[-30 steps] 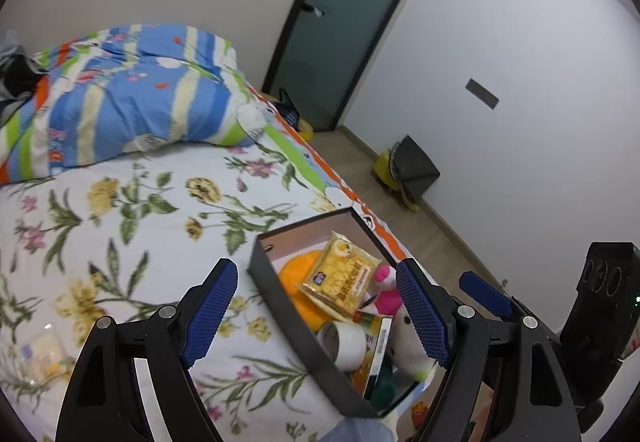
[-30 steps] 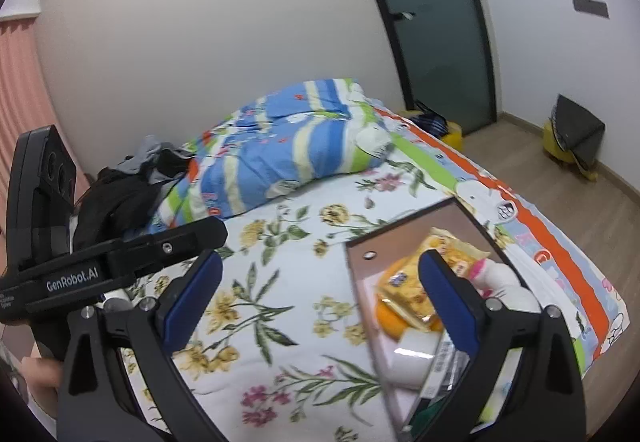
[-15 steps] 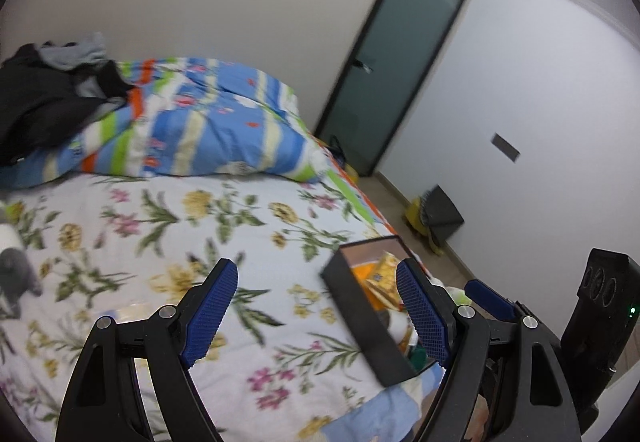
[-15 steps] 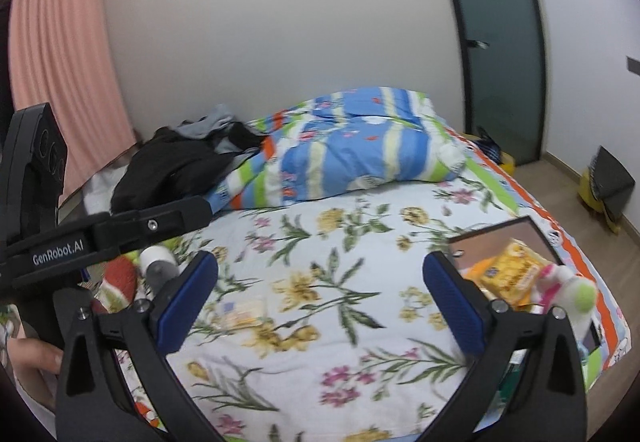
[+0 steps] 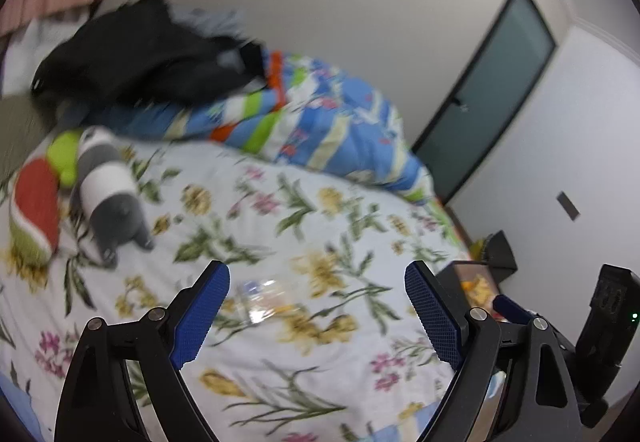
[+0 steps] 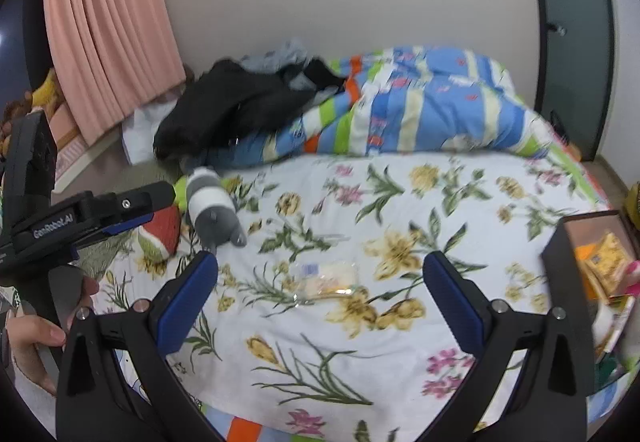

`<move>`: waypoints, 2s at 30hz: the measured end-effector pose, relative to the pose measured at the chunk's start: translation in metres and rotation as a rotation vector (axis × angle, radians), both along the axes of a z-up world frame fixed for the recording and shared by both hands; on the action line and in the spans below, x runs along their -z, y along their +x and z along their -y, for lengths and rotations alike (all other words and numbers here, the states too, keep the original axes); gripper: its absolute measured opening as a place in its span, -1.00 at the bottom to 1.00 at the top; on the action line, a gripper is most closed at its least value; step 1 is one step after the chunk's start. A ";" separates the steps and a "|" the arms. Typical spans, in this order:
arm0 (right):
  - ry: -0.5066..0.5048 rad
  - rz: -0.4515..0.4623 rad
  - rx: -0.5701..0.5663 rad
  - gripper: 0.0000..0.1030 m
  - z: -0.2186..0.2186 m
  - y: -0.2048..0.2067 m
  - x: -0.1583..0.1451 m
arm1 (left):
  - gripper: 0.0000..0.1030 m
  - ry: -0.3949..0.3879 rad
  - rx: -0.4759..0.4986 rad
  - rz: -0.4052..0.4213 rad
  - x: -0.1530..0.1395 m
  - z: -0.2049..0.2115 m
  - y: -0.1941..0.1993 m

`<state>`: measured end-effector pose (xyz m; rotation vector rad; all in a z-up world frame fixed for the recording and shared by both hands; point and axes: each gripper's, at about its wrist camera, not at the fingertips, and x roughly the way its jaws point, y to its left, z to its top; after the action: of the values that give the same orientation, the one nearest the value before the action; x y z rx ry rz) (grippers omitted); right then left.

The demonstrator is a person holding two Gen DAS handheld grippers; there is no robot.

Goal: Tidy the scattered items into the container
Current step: 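Withdraw the left gripper and reach toward the clear bread packet, then grasp the clear plastic bread packet with the left gripper, then carry the clear bread packet with the left gripper into the box and release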

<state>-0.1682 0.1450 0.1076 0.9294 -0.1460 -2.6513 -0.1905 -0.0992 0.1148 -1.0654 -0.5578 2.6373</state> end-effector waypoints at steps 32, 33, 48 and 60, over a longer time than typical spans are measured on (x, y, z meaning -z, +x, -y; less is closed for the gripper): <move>0.092 0.374 -0.166 1.00 0.060 -0.186 0.253 | 0.74 0.060 0.080 0.485 0.272 -0.025 -0.168; 0.090 0.377 -0.174 1.00 0.062 -0.188 0.257 | 0.74 0.046 0.079 0.478 0.274 -0.028 -0.171; -0.011 0.346 -0.197 0.73 0.066 -0.186 0.263 | 0.10 -0.135 0.100 0.372 0.264 -0.066 -0.174; -0.039 0.208 -0.159 0.72 0.019 -0.145 0.184 | 0.10 -0.186 0.138 0.243 0.172 -0.114 -0.139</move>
<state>-0.3134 0.1262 -0.0768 1.1524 -0.1649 -2.3960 -0.3296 0.0152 -0.0568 -1.4376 -0.2748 2.4941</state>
